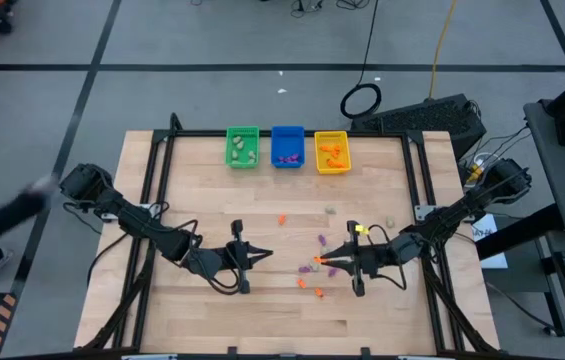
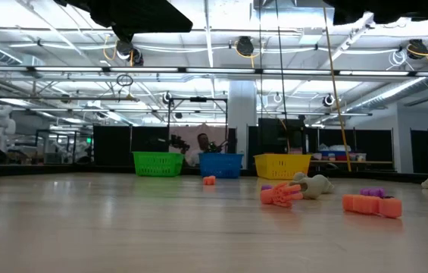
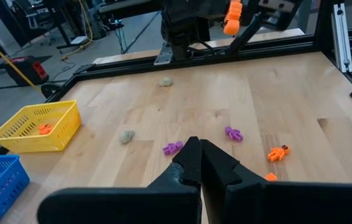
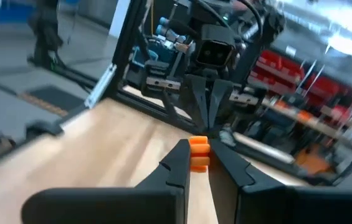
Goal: Sort Halloween decoration
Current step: Put the orange skeleton toy into the yellow bin
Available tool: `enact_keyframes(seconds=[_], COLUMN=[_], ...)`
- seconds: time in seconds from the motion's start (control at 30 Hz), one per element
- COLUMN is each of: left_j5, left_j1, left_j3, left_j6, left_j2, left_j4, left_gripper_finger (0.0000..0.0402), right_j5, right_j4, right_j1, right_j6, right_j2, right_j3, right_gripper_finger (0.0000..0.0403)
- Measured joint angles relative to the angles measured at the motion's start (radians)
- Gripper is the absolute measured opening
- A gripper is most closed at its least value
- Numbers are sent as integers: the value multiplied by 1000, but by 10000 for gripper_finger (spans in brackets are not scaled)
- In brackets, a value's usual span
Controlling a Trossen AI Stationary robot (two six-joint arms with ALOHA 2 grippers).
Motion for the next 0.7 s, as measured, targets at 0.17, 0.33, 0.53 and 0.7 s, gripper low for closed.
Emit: enact_keyframes(seconds=[0.17, 0.33, 0.53, 0.7], left_j5=[0, 0, 0, 0], left_j1=[0, 0, 0, 0], left_j3=[0, 0, 0, 0], left_j6=[-3, -6, -6, -6], left_j2=[0, 0, 0, 0], left_j4=[-6, -7, -7, -7], left_gripper_finger=[1, 1, 1, 1], right_j5=[0, 0, 0, 0], right_j4=[0, 0, 0, 0], right_j1=[0, 0, 0, 0], right_j6=[214, 441, 555, 520], right_j2=[0, 0, 0, 0], right_j3=[0, 0, 0, 0], right_gripper_finger=[27, 27, 27, 27])
